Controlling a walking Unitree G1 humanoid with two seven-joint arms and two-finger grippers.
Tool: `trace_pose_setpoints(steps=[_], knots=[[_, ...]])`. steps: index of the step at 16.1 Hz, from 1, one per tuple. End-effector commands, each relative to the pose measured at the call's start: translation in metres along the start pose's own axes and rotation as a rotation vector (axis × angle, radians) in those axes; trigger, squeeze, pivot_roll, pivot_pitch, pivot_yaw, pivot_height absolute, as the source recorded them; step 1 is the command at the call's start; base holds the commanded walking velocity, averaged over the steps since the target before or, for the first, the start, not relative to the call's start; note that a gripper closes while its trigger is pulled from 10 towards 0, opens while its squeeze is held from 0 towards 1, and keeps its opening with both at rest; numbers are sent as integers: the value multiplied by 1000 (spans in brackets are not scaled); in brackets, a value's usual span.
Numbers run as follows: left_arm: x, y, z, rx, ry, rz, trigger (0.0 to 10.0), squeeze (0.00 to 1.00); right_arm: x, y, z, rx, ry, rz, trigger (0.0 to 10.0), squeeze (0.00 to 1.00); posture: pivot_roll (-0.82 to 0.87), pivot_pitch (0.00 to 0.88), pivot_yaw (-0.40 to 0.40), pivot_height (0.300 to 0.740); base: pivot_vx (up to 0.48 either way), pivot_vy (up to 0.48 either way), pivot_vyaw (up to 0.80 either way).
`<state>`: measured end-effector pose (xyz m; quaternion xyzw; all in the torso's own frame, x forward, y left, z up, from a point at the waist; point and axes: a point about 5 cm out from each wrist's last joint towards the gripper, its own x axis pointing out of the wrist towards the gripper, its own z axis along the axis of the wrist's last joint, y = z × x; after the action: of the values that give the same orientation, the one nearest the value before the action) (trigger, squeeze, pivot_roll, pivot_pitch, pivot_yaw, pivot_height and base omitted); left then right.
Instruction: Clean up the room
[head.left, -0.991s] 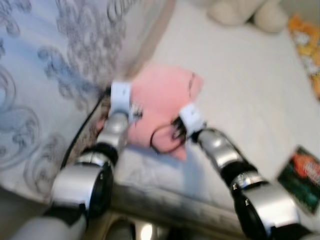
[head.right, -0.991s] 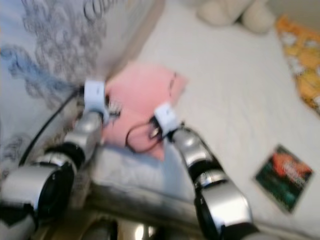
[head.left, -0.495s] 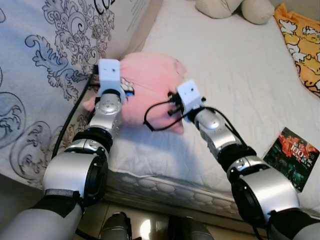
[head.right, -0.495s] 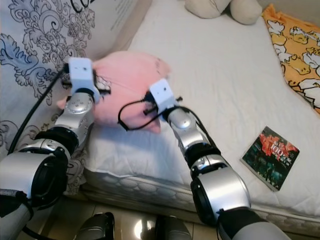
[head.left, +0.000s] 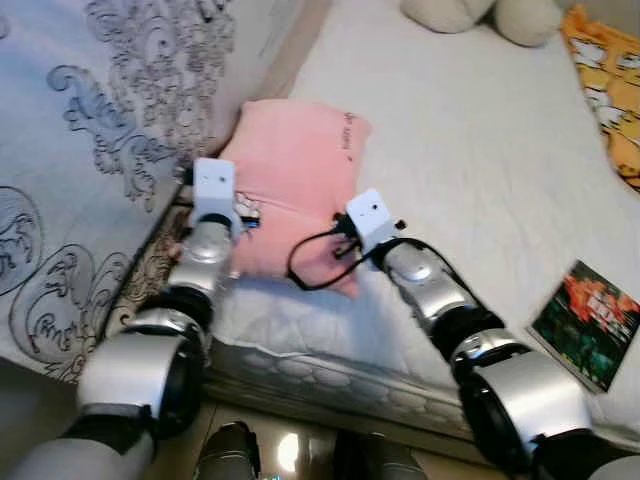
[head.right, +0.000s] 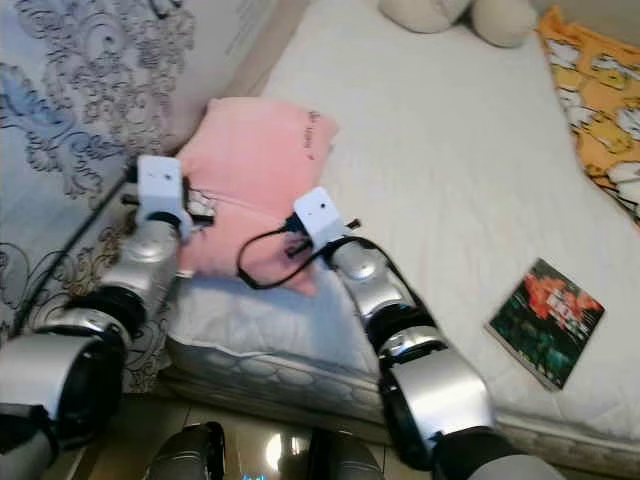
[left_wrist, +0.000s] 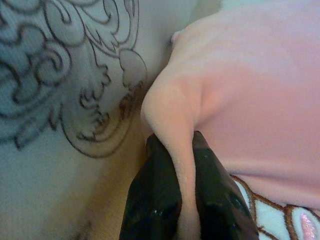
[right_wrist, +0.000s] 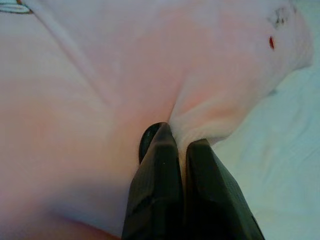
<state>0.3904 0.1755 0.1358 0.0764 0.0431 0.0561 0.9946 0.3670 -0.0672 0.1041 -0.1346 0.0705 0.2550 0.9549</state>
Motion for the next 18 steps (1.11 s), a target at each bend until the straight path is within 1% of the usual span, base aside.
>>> trace_pose_setpoints(steps=[1, 2, 3, 5, 6, 8, 9, 10, 11, 12, 13, 14, 15, 16, 17, 18], knots=[[7, 39, 18, -9, -31, 117, 10000, 0, -17, -16, -40, 123, 155, -97, 10000, 0, 100, 202, -118, 740, 0, 0, 0], [10, 39, 30, 43, -67, 98, 10000, 0, -16, -12, -40, 211, 149, -104, 10000, 0, 100, 197, -116, 740, 0, 0, 0], [11, 40, 37, 75, -91, 82, 10000, 0, -14, -10, -39, 276, 138, -113, 10000, 0, 99, 190, -110, 740, 0, 0, 0], [13, 40, 43, 83, -104, 75, 10000, 0, -12, -6, -37, 290, 129, -102, 10000, 0, 98, 184, -106, 740, 0, 0, 0], [13, 37, 44, 122, -110, 54, 10000, 0, -12, -2, -38, 322, 133, -99, 10000, 0, 94, 179, -106, 740, 0, 0, 0], [12, 35, 39, 135, -96, 47, 10000, 0, -12, 5, -41, 321, 149, -81, 10000, 0, 95, 173, -108, 740, 0, 0, 0], [12, 35, 39, 155, -102, 51, 10000, 322, -11, 10, -41, 326, 152, -65, 10000, 0, 90, 173, -108, 740, 0, 0, 0], [12, 35, 40, 175, -108, 53, 10000, 529, -10, 13, -41, 334, 152, -55, 10000, 0, 97, 167, -110, 740, 0, 0, 0], [12, 34, 42, 187, -111, 50, 10000, 1000, -9, 17, -41, 345, 145, -49, 10000, 980, 107, 161, -109, 740, 0, 0, 0], [13, 35, 45, 195, -117, 48, 10000, 1000, -9, 22, -40, 348, 140, -39, 10000, 1000, 114, 149, -108, 740, 0, 0, 0], [13, 37, 47, 194, -122, 52, 10000, 1000, -8, 24, -38, 382, 128, -40, 10000, 1000, 124, 130, -104, 740, 0, 0, 0], [13, 38, 48, 193, -125, 55, 10000, 1000, -7, 25, -37, 394, 116, -45, 10000, 1000, 134, 116, -100, 740, 0, 0, 0], [13, 37, 45, 173, -118, 56, 10000, 1000, -6, 26, -35, 432, 97, -66, 10000, 1000, 149, 87, -98, 740, 0, 0, 0], [10, 31, 35, 224, -106, 25, 10000, 1000, -7, 28, -35, 409, 82, -88, 10000, 1000, 157, 46, -92, 740, 0, 0, 0], [8, 29, 29, 246, -101, 15, 10000, 1000, -8, 30, -36, 404, 64, -111, 10000, 1000, 159, 22, -89, 740, 0, 0, 0], [7, 30, 30, 267, -132, 16, 10000, 1000, -10, 34, -37, 427, 35, -124, 10000, 1000, 161, 0, -87, 740, 0, 0, 0]])
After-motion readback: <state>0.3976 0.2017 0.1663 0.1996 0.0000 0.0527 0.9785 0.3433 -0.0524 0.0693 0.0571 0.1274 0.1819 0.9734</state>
